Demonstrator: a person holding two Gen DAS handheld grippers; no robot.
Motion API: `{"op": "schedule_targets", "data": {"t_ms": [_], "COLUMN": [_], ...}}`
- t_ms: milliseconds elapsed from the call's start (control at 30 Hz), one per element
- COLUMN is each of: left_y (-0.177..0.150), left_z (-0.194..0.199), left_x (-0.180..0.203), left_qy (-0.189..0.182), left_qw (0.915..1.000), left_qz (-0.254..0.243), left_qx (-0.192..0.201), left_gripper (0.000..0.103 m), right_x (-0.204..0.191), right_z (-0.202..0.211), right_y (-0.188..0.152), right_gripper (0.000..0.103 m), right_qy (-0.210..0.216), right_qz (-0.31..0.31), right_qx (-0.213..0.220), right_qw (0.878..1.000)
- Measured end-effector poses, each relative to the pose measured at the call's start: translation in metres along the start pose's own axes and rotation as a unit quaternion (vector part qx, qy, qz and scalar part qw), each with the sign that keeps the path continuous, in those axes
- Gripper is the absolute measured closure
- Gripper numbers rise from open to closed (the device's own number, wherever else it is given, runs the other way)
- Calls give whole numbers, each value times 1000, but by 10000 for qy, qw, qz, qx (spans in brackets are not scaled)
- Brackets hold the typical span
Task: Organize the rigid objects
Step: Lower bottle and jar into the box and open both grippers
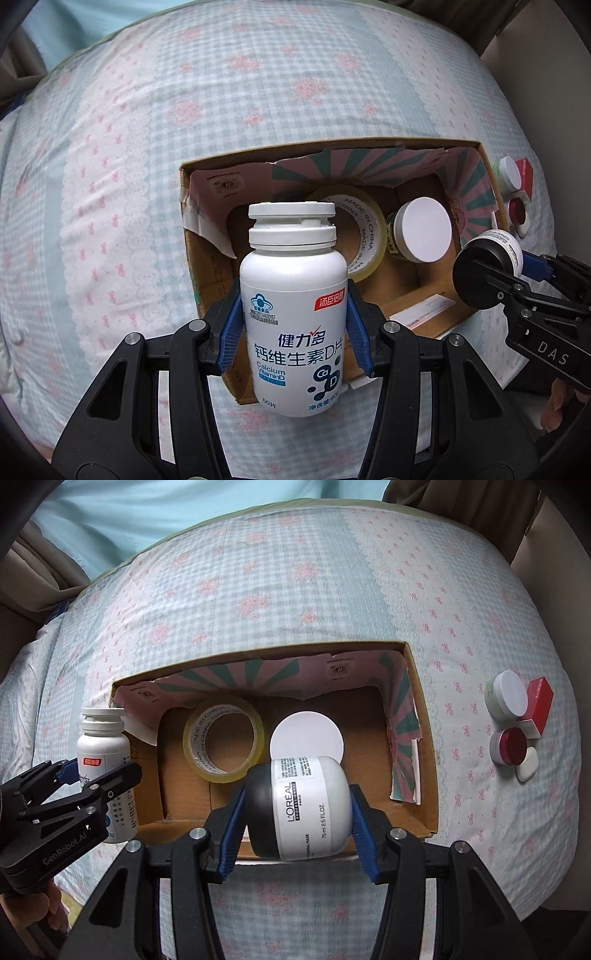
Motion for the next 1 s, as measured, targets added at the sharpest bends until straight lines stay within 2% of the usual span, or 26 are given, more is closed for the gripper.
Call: {"op": "schedule_targets", "data": {"t_ms": [167,300,400,467,500,533,567,600,767,1000], "left_y": [-5,3,9,14,17,20,22,24,25,17], "left_z": [-19,-20,-20,-14,-11,-6,-3,0,2,13], "left_x": [-4,-3,-3,-4,-5,-5,-6,-6,-11,-18], "left_qy": [28,153,33,69,121,83,4,-8,82,122], "left_qw": [9999,9995,9996,9997,9997,9998,9999,9999,9998,9998], "left_qz": [-54,-283,-258,-220,-202,-169,-142,-131,-113,-50], "left_qx": [-162,-79,-122,-76,-65,21,64,96,116,115], "left_gripper": [57,57,56,28,2,0,0,0,0,0], "right_x": [-20,-32,-39,-43,-44,-45,-45,-45,-38,-32], "right_z": [-22,-33,-39,-44,-45,-44,-44,-42,-37,-28], "right_y": [-14,-23,-26,-27,-28,-30,-32,-34,-45,-48], "right_gripper": [55,55,54,54,49,40,11,0,0,0], "right_qy": [313,424,536,572,674,749,766,767,768,672], "right_qz": [336,600,741,764,743,731,755,802,999,942], "right_qx": [-94,-143,-92,-153,-163,-189,-204,-192,-131,13], "right_qw": [9989,9972,9958,9953,9948,9943,9940,9936,9919,9933]}}
Point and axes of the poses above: each gripper's, at about its wrist camera, not at the fingertips, and z roughly against the way its jaws point, x to its right, y to its top, the point moved 6 cm from there along -z, roughly the way its jaws point, and after that the axes turned 5 degrees about x, right-handed, at the moved point
